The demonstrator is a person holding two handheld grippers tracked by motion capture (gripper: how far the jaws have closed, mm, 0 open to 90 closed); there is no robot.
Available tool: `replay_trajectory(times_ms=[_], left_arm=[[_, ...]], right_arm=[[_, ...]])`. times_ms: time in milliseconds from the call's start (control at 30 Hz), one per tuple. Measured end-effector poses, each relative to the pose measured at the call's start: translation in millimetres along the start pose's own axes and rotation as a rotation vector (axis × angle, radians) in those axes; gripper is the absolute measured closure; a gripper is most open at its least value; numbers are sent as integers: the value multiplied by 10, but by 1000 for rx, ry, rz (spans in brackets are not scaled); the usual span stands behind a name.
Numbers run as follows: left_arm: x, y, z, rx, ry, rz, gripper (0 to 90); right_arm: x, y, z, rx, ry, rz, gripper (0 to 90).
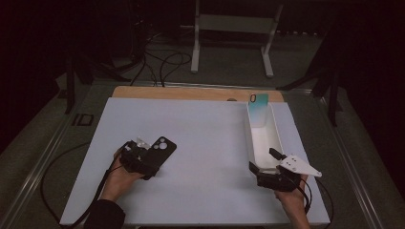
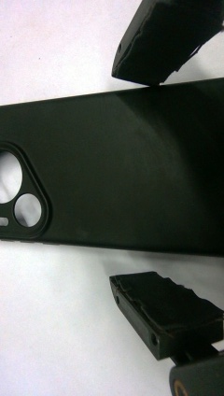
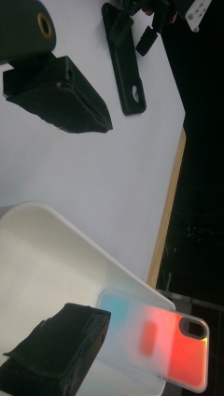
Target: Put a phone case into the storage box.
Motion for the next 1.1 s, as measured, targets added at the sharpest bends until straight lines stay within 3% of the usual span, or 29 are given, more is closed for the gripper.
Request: replay_trajectory(times_ms=[467,600,1100], left_arm=[[45,-15,15,-7,44,-6,71],[27,4,17,-8,51,-9,122],[3,-6,18,-24,37,-2,161]], right_arm=[[5,8,1,0,1,-2,84],[8,14,0,-1,4,-1,84],[17,31,16,0,7,4,85]])
Point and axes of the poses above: each handheld gripper's, and its own axes: x roughly forward along the jaws, z roughly out of its top, y roughly to its left, the point moved 2 cm from there along x, roughly forward along the jaws, and after that the axes turned 4 degrees about x, right-handed, at the moved point
